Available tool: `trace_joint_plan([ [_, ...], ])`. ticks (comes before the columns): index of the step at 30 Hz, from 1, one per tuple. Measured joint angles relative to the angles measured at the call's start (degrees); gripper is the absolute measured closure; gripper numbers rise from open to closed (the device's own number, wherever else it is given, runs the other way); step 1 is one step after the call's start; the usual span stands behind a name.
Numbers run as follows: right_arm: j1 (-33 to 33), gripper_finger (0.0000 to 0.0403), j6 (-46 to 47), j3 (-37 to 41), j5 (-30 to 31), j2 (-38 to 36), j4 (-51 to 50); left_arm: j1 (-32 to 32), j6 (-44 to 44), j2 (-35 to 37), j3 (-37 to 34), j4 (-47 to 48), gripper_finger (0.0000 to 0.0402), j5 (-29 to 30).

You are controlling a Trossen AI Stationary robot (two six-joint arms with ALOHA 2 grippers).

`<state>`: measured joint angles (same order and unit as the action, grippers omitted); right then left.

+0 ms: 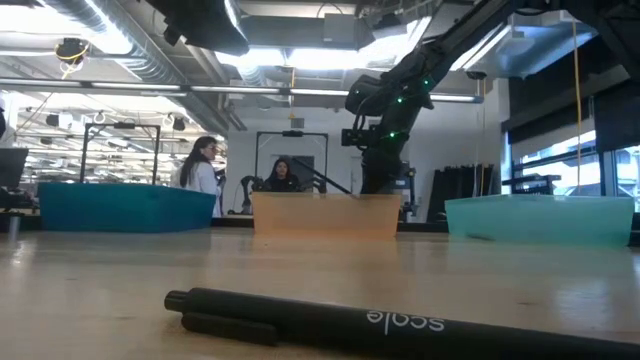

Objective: Sort crayons/erasers/pens/pencils in bins
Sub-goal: Put the blue pencil into the orange bin, then put the black pen into the blue bin

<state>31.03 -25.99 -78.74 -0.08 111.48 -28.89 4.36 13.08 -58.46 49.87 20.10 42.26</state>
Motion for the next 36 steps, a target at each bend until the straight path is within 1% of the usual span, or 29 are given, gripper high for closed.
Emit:
trace_joint_plan([
  [16,0.0,0.0343,0.0,0.0,0.0,0.0,0.0,0.0,0.3,0.0,0.0,0.0,0.0321,0.0],
  [25,0.0,0.0284,0.2,0.0,0.0,0.0,1.2,0.0,0.4,0.0,0.0,0.0,0.0321,0.0],
  [28,0.0,0.0274,0.3,0.0,0.4,-0.2,1.0,0.0,0.4,0.0,0.0,0.0,0.0321,0.0],
  [30,0.0,0.0273,0.3,0.0,1.2,-1.1,0.0,0.0,0.4,0.0,0.0,0.0,0.0321,0.0],
  [33,-0.5,0.0273,0.9,0.0,1.2,-4.5,-2.2,0.1,0.5,0.0,0.0,0.6,0.0321,-0.4],
  [36,-2.0,0.0273,4.5,0.0,1.2,-9.0,-6.7,0.1,0.5,0.0,0.0,1.1,0.0321,-3.0],
])
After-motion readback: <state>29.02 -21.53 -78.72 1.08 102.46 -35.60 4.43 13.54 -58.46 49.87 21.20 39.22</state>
